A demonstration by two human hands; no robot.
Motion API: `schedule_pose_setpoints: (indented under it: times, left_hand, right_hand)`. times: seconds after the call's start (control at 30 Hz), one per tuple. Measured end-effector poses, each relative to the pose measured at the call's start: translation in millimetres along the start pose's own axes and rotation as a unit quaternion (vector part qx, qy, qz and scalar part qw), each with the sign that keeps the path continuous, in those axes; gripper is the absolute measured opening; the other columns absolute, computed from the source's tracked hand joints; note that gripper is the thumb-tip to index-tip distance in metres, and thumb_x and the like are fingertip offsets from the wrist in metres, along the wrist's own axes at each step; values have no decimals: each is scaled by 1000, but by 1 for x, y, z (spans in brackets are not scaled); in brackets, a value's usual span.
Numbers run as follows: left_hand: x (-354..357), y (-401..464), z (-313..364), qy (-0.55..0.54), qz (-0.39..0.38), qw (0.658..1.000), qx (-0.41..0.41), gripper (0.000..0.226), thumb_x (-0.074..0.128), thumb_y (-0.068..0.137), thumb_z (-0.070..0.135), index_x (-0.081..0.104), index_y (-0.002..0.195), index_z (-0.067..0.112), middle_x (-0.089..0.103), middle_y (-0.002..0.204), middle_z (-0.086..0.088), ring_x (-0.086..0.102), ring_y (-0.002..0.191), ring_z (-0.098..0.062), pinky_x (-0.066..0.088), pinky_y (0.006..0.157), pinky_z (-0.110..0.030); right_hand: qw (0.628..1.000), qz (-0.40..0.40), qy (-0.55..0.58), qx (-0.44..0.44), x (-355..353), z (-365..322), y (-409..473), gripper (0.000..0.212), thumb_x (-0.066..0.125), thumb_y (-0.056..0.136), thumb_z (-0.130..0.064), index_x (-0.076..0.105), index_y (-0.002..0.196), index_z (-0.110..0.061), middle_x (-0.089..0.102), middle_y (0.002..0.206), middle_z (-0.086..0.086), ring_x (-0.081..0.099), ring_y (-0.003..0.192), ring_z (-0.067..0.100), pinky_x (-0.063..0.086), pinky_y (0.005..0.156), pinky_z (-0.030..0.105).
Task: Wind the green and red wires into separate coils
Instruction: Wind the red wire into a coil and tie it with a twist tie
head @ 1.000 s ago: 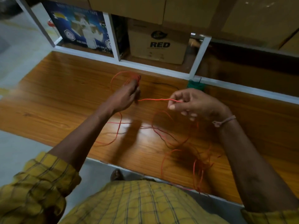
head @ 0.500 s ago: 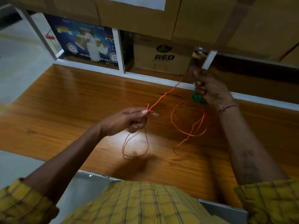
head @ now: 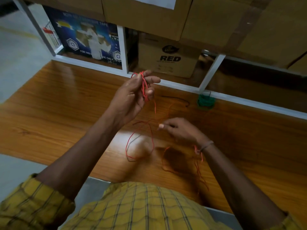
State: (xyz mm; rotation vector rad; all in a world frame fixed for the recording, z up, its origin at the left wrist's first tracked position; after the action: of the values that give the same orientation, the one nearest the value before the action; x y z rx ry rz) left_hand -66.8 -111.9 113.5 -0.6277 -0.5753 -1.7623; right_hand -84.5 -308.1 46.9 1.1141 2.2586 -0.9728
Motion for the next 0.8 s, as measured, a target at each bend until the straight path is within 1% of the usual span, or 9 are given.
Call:
schedule_pose_setpoints:
  times: [0.07, 0.17, 0.23, 0.33, 0.4, 0.47, 0.57, 0.67, 0.8]
  left_hand:
    - [-4, 5, -7, 13, 36, 999, 2, 37, 31, 117, 19, 36, 149, 3, 74, 122, -16, 67, 84, -18, 58, 76, -29]
    - [-13, 10, -14, 91, 74, 993, 9, 29, 30, 117, 14, 38, 143, 5, 69, 136, -20, 73, 99, -24, 62, 89, -35]
    - [-26, 12, -19, 206, 82, 975, 22, 29, 32, 117, 17, 36, 145, 12, 65, 140, -19, 74, 109, -26, 60, 97, -36]
    - [-50, 11, -17, 518, 89, 850, 42, 49, 39, 114, 42, 26, 158, 24, 55, 149, -13, 69, 121, -22, 55, 109, -46]
    - [-59, 9, -16, 654, 70, 752, 46, 57, 40, 112, 38, 16, 162, 27, 57, 142, -8, 70, 108, -17, 58, 99, -49]
    - [-63, 5, -14, 712, 49, 700, 42, 57, 41, 111, 27, 14, 161, 20, 61, 124, -8, 69, 92, -17, 61, 84, -47]
    - [-69, -2, -14, 739, 39, 672, 14, 45, 41, 112, 24, 24, 151, 10, 63, 94, -6, 63, 73, -18, 58, 70, -47]
    - [-67, -3, -14, 754, 12, 656, 16, 39, 34, 114, 31, 27, 147, 12, 66, 97, -9, 63, 73, -22, 54, 67, -43]
    - [-69, -1, -8, 768, 7, 640, 15, 48, 33, 114, 33, 22, 155, 10, 66, 102, -10, 66, 75, -26, 58, 65, -44]
  right_hand:
    - [999, -38, 15, -15, 11, 1, -7, 40, 54, 108, -42, 71, 104, -6, 64, 79, 2, 59, 66, 17, 46, 57, 26]
    - [992, -110, 61, -31, 20, -4, -22, 34, 57, 108, -41, 65, 137, -27, 71, 80, 7, 63, 56, 20, 49, 50, 31]
    - [983, -146, 101, -38, 20, -8, -32, 46, 60, 108, -32, 50, 152, -38, 76, 88, 16, 64, 57, 22, 52, 50, 32]
    - [971, -168, 166, -29, 11, -9, -40, 44, 60, 107, -16, 48, 148, -24, 75, 94, 28, 68, 66, 29, 55, 55, 32]
    - [958, -184, 217, -32, 0, -3, -42, 31, 61, 106, -11, 54, 136, -11, 76, 97, 26, 72, 76, 32, 58, 63, 34]
    - [940, -208, 266, -55, -12, 3, -45, 22, 60, 104, -5, 56, 126, -4, 75, 102, 24, 73, 85, 35, 60, 70, 36]
    - [914, -270, 283, -110, -23, 7, -48, 35, 58, 101, 7, 46, 131, -6, 68, 113, 34, 70, 102, 43, 57, 88, 55]
    - [906, -300, 261, -144, -23, 9, -48, 53, 56, 98, 16, 35, 141, -7, 60, 107, 39, 66, 113, 48, 35, 113, 79]
    - [922, -263, 240, -153, -31, 9, -49, 77, 58, 98, 11, 28, 163, -18, 55, 100, 23, 65, 110, 31, 46, 114, 57]
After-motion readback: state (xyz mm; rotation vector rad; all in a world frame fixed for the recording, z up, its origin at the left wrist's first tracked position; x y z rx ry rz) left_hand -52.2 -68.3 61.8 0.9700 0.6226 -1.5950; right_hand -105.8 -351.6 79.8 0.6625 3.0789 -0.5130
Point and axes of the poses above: each hand's wrist, its own y-axis towards the middle knuckle, its own x-axis out of the palm, z = x × y, the point moved 4 cm from there along y, towards the middle knuckle
